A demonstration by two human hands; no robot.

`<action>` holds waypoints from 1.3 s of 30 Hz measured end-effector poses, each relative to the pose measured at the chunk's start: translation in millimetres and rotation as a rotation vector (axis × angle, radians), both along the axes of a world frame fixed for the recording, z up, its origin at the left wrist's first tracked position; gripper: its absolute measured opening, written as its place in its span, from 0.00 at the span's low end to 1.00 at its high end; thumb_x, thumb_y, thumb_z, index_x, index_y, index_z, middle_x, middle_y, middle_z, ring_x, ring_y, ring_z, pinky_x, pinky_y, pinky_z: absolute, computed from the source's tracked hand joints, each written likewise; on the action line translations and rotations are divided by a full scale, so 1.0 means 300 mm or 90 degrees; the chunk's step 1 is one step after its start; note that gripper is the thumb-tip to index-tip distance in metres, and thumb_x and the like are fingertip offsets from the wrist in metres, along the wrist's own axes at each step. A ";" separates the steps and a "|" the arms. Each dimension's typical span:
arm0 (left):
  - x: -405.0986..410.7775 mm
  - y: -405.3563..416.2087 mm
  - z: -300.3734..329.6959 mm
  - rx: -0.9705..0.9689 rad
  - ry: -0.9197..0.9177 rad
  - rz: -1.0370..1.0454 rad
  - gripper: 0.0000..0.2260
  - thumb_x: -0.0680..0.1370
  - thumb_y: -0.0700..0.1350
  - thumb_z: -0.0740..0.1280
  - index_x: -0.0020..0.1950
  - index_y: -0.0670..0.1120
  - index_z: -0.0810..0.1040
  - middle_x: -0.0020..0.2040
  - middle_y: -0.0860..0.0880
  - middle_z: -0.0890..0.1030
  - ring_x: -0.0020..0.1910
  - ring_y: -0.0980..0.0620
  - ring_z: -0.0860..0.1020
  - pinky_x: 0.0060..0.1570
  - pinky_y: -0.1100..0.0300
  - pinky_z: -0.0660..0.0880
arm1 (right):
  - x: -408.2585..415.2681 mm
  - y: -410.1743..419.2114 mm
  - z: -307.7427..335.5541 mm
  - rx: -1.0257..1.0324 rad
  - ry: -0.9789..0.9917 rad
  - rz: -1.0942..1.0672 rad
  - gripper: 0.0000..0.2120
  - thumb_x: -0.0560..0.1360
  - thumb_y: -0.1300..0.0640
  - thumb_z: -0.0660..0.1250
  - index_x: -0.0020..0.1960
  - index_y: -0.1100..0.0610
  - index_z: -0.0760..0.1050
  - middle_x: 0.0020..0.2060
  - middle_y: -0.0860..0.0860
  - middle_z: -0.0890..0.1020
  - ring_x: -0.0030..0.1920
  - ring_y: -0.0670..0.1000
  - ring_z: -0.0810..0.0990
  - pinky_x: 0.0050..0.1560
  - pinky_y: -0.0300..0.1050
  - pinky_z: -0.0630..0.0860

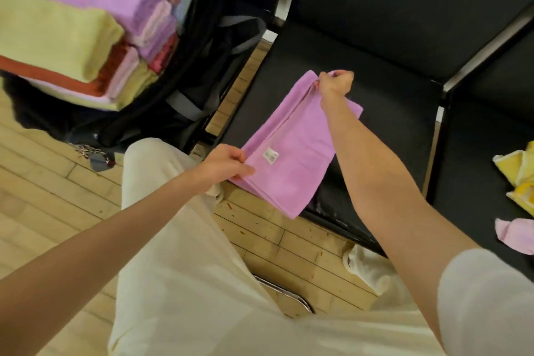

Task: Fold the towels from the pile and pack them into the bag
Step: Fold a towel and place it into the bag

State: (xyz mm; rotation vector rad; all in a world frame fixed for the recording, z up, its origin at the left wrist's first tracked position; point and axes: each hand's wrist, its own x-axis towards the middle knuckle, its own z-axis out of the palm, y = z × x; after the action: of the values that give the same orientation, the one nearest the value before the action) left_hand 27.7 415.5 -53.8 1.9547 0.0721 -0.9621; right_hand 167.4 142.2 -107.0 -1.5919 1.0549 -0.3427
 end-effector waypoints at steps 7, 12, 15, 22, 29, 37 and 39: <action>0.013 0.035 -0.066 0.285 -0.182 -0.112 0.05 0.75 0.44 0.68 0.45 0.43 0.76 0.38 0.49 0.77 0.41 0.50 0.76 0.39 0.59 0.70 | 0.002 0.087 -0.065 0.010 0.020 0.030 0.09 0.76 0.63 0.65 0.52 0.58 0.67 0.42 0.51 0.75 0.42 0.53 0.80 0.42 0.44 0.80; -0.015 0.031 -0.042 0.404 -0.392 -0.241 0.08 0.76 0.43 0.65 0.54 0.41 0.72 0.48 0.45 0.74 0.50 0.46 0.75 0.42 0.58 0.70 | -0.194 0.132 -0.017 -0.058 0.017 0.160 0.11 0.74 0.64 0.65 0.49 0.54 0.66 0.39 0.49 0.75 0.45 0.57 0.82 0.49 0.51 0.80; -0.023 0.037 -0.059 0.265 -0.527 -0.323 0.11 0.75 0.39 0.65 0.57 0.40 0.75 0.54 0.44 0.74 0.55 0.45 0.74 0.52 0.54 0.74 | -0.407 0.169 0.014 -0.161 -0.004 0.307 0.09 0.73 0.67 0.65 0.48 0.56 0.69 0.39 0.48 0.75 0.43 0.54 0.80 0.45 0.47 0.79; -0.054 0.028 -0.057 0.245 -0.456 -0.559 0.22 0.77 0.40 0.63 0.72 0.41 0.67 0.71 0.44 0.69 0.68 0.46 0.69 0.66 0.52 0.68 | -0.858 0.231 0.002 -0.568 -0.053 0.667 0.09 0.65 0.61 0.69 0.43 0.60 0.72 0.43 0.52 0.75 0.41 0.51 0.72 0.35 0.43 0.71; -0.072 0.018 -0.071 0.322 -0.496 -0.639 0.24 0.73 0.44 0.68 0.67 0.42 0.68 0.67 0.44 0.71 0.63 0.46 0.72 0.60 0.52 0.72 | -0.953 0.252 -0.031 -0.704 0.074 0.803 0.22 0.57 0.60 0.78 0.47 0.61 0.73 0.55 0.60 0.76 0.54 0.62 0.76 0.50 0.51 0.75; -0.112 -0.021 -0.093 0.405 -0.636 -0.631 0.40 0.68 0.66 0.69 0.68 0.39 0.67 0.61 0.41 0.74 0.59 0.41 0.73 0.59 0.50 0.69 | -0.970 0.259 0.037 -0.491 0.067 0.676 0.08 0.79 0.60 0.61 0.55 0.62 0.69 0.46 0.59 0.79 0.43 0.61 0.77 0.43 0.52 0.76; -0.119 -0.029 -0.101 0.404 -0.651 -0.590 0.35 0.72 0.61 0.68 0.70 0.40 0.66 0.63 0.43 0.73 0.61 0.42 0.72 0.62 0.49 0.67 | -0.988 0.238 0.069 -0.416 0.092 0.631 0.07 0.81 0.57 0.57 0.54 0.61 0.63 0.36 0.58 0.76 0.34 0.58 0.73 0.34 0.52 0.69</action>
State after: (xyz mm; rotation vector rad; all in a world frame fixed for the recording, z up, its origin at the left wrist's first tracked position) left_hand -7.9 406.7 -84.0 2.9205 -1.3392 -0.3266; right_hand -129.1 213.5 -86.3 -2.5328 0.1290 0.1356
